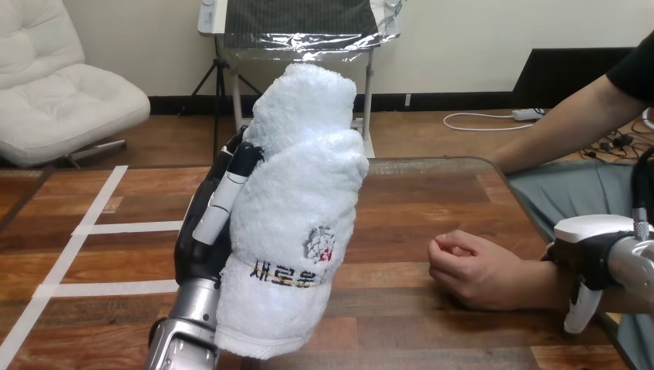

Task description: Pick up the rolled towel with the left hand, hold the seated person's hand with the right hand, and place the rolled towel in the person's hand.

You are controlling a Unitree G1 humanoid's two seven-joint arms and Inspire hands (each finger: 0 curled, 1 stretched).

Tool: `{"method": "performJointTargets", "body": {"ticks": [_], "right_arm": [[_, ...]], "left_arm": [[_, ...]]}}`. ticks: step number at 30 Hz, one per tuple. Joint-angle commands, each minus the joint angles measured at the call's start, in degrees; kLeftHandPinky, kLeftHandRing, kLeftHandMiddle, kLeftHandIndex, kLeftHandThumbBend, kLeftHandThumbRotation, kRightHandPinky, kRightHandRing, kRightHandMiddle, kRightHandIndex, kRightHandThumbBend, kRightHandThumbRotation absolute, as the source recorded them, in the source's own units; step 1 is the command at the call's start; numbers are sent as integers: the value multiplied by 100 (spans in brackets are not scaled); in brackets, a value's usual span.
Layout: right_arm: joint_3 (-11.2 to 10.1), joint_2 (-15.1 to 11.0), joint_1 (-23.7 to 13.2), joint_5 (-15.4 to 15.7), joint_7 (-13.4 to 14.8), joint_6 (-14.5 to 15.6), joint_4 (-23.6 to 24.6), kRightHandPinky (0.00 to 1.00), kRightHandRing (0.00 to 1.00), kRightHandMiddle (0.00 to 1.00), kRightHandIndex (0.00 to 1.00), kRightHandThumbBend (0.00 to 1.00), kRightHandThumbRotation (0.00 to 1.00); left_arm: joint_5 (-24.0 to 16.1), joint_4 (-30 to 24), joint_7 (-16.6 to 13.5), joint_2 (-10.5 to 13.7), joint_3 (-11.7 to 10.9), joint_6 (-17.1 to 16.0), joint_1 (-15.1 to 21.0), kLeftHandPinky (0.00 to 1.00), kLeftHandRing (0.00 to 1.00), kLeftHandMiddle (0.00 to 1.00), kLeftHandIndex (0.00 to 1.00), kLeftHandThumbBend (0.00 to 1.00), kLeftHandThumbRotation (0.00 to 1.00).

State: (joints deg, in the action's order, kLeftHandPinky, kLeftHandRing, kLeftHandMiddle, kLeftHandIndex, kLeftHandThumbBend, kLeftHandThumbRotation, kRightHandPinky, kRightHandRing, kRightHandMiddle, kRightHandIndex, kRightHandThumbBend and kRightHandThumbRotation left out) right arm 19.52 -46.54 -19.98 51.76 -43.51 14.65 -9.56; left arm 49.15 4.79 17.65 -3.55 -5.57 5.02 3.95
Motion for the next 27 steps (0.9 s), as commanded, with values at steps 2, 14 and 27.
{"method": "performJointTargets", "body": {"ticks": [2, 14, 27], "right_arm": [[-20, 135, -73, -108, 174, 8, -110, 47, 60, 70, 80, 70, 3], [27, 194, -66, -174, 488, -2, -311, 35, 48, 60, 72, 70, 0], [-83, 192, 72, -417, 900, -155, -349, 30, 42, 53, 56, 71, 0]], "left_arm": [[118, -391, 73, -432, -53, -55, 141, 24, 34, 42, 52, 69, 0], [111, -379, 62, -435, -58, -61, 128, 24, 34, 42, 52, 70, 0], [85, -372, 32, -431, -53, -63, 118, 24, 34, 42, 52, 70, 0]]}}
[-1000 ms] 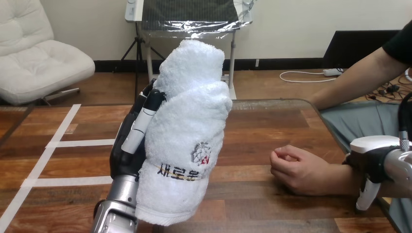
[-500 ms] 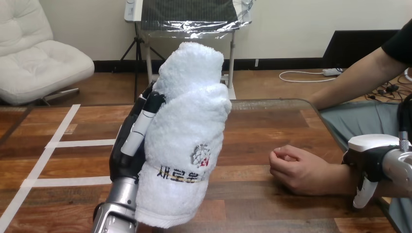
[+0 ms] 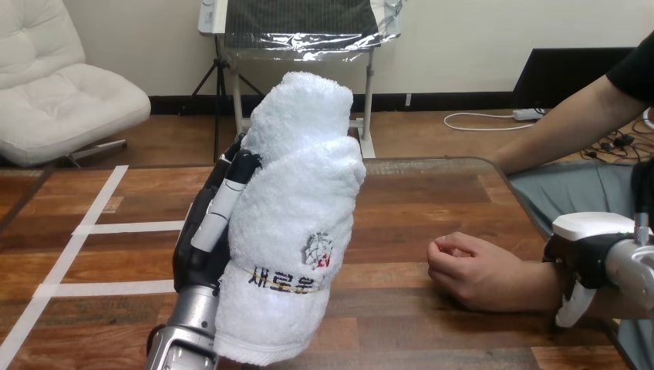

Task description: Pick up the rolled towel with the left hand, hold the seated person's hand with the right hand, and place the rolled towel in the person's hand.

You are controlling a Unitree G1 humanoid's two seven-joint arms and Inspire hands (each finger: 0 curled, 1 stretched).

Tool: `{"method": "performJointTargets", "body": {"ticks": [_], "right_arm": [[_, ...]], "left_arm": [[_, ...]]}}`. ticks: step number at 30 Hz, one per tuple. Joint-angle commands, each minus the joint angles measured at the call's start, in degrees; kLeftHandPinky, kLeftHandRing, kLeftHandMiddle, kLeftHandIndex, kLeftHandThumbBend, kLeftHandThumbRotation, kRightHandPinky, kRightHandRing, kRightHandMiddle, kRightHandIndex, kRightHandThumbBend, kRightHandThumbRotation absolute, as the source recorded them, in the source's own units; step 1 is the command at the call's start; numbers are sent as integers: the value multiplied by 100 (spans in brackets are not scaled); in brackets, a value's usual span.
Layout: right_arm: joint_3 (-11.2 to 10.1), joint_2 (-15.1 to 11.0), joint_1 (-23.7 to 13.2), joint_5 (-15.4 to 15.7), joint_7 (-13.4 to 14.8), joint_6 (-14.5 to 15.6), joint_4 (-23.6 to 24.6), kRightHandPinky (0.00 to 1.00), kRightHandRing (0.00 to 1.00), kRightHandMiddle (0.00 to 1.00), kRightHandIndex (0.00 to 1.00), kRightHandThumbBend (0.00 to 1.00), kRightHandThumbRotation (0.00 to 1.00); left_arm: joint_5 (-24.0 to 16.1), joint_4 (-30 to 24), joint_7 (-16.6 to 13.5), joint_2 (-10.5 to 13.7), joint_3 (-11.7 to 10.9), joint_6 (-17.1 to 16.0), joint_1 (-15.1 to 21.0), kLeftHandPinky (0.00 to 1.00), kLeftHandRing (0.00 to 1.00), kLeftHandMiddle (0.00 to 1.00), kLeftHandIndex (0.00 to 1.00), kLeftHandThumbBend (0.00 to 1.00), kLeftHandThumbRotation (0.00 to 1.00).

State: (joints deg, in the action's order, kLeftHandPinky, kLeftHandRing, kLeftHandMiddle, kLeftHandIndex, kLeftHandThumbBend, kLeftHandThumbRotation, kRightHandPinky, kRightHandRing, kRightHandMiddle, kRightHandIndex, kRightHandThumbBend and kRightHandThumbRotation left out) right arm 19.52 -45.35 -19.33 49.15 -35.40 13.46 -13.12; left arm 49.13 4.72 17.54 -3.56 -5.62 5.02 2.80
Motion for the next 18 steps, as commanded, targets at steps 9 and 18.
{"method": "performJointTargets", "body": {"ticks": [9, 18], "right_arm": [[-158, 45, 106, -314, 252, -42, 77, 31, 42, 51, 51, 72, 0], [-173, 4, 143, -361, 298, -72, 115, 27, 39, 48, 49, 73, 0]], "left_arm": [[66, -333, 82, -420, -47, -91, 237, 24, 34, 42, 52, 69, 0], [40, -285, 103, -423, -56, -128, 246, 24, 34, 42, 52, 69, 0]]}}
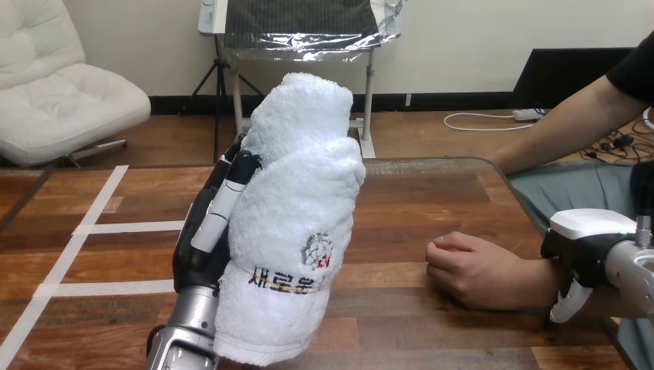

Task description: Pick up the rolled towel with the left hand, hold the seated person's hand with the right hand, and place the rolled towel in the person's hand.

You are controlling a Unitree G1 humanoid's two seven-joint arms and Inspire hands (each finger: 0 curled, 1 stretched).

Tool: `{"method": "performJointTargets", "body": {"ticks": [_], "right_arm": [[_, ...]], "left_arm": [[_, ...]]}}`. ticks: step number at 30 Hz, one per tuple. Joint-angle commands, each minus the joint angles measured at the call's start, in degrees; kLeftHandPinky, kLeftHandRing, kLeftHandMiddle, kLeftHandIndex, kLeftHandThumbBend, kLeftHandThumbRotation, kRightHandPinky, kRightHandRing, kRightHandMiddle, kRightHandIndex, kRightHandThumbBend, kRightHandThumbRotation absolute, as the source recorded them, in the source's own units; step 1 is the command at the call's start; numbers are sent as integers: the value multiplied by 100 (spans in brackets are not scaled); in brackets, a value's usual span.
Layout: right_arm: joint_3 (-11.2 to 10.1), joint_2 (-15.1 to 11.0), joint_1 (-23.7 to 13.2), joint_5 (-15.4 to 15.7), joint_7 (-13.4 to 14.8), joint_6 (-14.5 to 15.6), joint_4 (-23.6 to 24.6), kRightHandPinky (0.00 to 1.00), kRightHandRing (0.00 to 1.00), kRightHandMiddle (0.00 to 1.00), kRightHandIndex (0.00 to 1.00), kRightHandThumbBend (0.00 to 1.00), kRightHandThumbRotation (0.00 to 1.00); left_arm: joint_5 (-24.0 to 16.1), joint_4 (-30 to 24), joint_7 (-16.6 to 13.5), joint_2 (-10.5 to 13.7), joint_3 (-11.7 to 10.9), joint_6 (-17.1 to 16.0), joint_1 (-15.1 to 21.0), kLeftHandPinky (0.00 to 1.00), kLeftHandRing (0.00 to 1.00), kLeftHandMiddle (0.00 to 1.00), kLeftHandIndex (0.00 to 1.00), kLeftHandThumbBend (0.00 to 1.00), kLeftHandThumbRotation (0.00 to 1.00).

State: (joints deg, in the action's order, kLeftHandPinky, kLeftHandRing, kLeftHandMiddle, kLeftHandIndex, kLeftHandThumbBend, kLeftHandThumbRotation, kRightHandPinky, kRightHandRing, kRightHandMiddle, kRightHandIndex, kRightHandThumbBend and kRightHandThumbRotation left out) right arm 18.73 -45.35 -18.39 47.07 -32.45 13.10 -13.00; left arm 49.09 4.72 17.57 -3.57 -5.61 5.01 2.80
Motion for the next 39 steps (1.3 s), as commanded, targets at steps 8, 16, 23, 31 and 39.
{"method": "performJointTargets", "body": {"ticks": [8, 16, 23, 31, 39], "right_arm": [[-125, 21, 76, -157, -33, 46, 167, 27, 38, 48, 49, 73, 0], [-146, 36, 99, -166, -40, 86, 203, 26, 38, 48, 49, 74, 0], [-164, 49, 100, -195, 4, 62, 175, 28, 39, 49, 49, 74, 0], [-209, 29, 129, -266, 186, -75, 140, 28, 39, 49, 49, 75, 0], [-263, 18, 121, -346, 218, -63, 118, 32, 43, 51, 50, 74, 0]], "left_arm": [[86, -262, 113, -422, -73, -95, 257, 24, 34, 42, 52, 69, 0], [82, -261, 110, -419, -72, -94, 257, 24, 34, 42, 52, 71, 0], [71, -249, 106, -411, -76, -96, 266, 24, 34, 42, 52, 71, 0], [29, -163, 133, -395, -94, -141, 311, 24, 35, 42, 52, 71, 0], [-119, -57, 70, -389, -97, -231, 364, 25, 35, 43, 52, 70, 0]]}}
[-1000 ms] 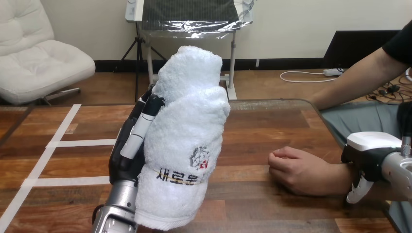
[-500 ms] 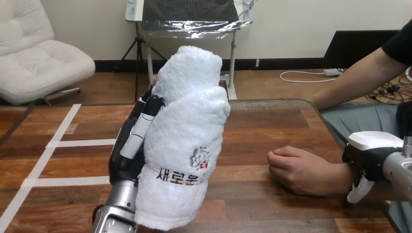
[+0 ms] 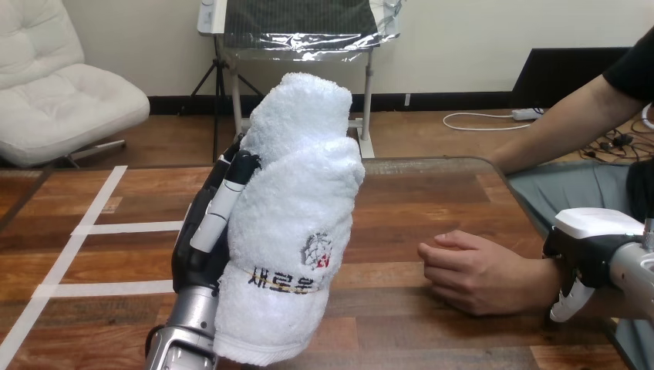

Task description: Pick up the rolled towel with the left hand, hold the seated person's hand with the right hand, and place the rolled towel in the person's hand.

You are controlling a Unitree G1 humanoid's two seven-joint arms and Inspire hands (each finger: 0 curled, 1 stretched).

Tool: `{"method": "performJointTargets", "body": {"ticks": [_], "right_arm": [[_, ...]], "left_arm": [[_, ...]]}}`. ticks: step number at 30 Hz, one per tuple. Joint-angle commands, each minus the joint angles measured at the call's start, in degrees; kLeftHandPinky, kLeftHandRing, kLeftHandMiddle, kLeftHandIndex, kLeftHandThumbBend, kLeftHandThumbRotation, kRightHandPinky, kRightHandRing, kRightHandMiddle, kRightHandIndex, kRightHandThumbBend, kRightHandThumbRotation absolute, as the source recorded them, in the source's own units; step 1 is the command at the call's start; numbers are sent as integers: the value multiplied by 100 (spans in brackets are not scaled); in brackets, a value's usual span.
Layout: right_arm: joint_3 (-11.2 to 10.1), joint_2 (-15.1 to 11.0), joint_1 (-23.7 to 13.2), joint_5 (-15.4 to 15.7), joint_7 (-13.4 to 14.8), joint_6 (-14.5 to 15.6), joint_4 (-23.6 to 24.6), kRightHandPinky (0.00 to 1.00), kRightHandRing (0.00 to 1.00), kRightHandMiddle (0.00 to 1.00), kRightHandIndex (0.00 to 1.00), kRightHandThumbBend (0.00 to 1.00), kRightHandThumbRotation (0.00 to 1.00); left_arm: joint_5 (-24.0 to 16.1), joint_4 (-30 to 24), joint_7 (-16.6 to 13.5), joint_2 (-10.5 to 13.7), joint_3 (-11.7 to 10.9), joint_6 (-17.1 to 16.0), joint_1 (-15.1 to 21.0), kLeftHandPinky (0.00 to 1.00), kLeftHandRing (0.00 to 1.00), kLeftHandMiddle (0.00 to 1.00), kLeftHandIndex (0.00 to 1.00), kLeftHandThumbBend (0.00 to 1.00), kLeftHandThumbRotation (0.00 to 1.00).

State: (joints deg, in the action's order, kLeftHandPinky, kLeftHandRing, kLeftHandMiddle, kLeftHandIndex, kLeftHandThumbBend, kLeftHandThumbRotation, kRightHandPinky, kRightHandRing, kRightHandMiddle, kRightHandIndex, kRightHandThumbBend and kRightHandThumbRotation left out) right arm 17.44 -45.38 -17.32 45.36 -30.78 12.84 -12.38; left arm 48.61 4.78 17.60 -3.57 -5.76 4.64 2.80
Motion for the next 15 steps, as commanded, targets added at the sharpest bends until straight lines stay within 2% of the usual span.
{"method": "performJointTargets", "body": {"ticks": [1, 9, 15], "right_arm": [[-147, 13, 18, -181, 42, -23, 76, 33, 43, 51, 50, 74, 0], [-213, -34, 30, -243, 111, -128, 111, 34, 44, 52, 52, 74, 0], [-339, -32, 78, -322, 168, -100, 216, 34, 43, 50, 52, 74, 0]], "left_arm": [[-99, -52, 49, -384, -76, -198, 369, 25, 35, 43, 52, 70, 0], [-246, 96, -79, -368, -103, -165, 470, 25, 35, 43, 53, 68, 0], [-470, 270, -188, -343, -94, -216, 594, 25, 35, 43, 52, 67, 0]]}}
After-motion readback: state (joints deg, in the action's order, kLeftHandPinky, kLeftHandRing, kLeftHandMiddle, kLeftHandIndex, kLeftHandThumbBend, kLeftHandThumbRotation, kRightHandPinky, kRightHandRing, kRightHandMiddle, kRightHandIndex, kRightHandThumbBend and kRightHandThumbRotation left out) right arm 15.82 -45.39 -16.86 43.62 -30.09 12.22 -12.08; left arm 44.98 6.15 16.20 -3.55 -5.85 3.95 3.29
